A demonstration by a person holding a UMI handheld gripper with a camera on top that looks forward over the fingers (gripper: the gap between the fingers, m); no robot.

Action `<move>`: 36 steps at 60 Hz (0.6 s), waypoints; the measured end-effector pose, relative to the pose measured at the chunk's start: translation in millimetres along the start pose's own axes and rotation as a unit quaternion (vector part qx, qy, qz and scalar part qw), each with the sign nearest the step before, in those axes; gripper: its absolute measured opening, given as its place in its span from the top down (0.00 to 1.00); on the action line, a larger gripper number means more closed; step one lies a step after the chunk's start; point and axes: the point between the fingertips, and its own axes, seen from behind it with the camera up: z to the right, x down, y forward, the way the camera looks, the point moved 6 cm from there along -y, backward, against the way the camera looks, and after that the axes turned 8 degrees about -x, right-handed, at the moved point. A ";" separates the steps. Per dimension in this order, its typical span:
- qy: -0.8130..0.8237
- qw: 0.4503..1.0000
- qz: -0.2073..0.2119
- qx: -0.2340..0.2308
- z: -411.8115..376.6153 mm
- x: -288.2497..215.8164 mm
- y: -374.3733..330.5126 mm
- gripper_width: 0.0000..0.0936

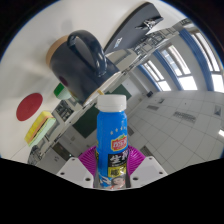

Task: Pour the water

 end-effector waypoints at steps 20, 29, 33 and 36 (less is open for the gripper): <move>0.327 0.945 0.004 -0.019 12.7 51.5 9.1 0.62; 0.661 0.750 0.019 0.005 4.2 93.2 10.0 0.62; 0.777 0.628 0.037 -0.026 -20.1 81.9 5.6 0.62; 0.836 0.541 0.072 -0.056 -34.0 61.7 10.4 0.62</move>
